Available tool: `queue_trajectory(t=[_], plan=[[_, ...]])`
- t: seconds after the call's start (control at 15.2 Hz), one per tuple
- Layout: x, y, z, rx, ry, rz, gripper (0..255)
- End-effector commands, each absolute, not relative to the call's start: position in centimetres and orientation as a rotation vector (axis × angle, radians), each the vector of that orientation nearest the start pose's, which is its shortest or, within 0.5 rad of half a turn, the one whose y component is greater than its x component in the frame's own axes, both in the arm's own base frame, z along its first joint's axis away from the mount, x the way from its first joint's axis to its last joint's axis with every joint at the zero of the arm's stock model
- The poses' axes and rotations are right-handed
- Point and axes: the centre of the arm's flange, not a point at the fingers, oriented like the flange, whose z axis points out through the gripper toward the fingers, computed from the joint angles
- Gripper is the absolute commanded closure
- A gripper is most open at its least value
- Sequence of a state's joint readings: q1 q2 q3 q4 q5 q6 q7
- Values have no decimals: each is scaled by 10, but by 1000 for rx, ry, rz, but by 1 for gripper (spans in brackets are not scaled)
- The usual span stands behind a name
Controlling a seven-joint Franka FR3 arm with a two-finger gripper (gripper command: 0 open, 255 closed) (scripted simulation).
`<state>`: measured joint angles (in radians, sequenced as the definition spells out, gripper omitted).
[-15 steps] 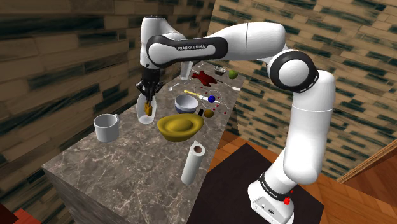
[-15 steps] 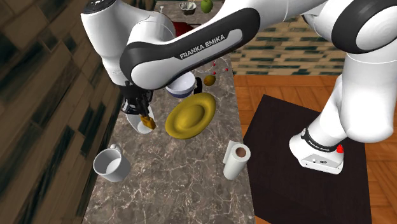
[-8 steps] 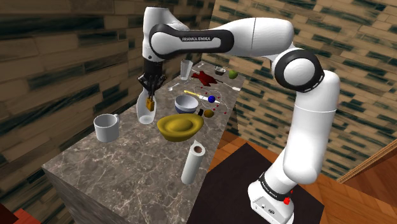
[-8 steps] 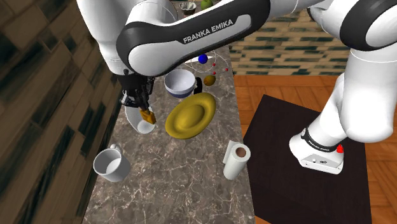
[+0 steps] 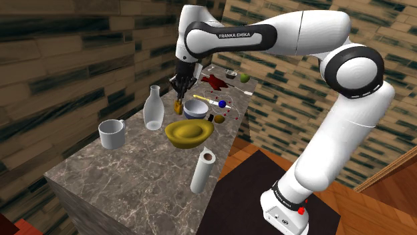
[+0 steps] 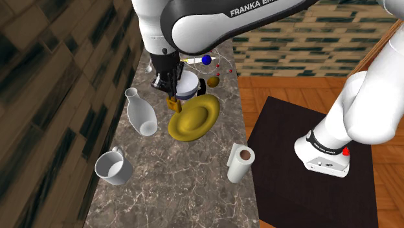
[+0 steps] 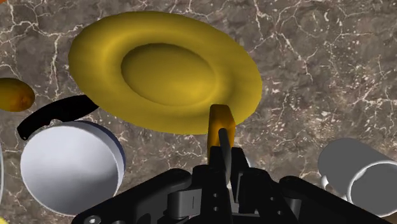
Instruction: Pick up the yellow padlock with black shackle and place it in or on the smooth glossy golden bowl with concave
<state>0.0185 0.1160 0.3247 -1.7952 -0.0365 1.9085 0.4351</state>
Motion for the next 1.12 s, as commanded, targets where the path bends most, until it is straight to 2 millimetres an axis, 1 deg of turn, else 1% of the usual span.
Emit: queue_trajectory(t=[0.0,0.2,0.26,1.06], plan=[[547,170,491,-3135,128,-3,255],[524,140,502,-3135,128,-3,255],[513,125,506,-3135,128,-3,255],[513,125,443,-3135,128,-3,255]])
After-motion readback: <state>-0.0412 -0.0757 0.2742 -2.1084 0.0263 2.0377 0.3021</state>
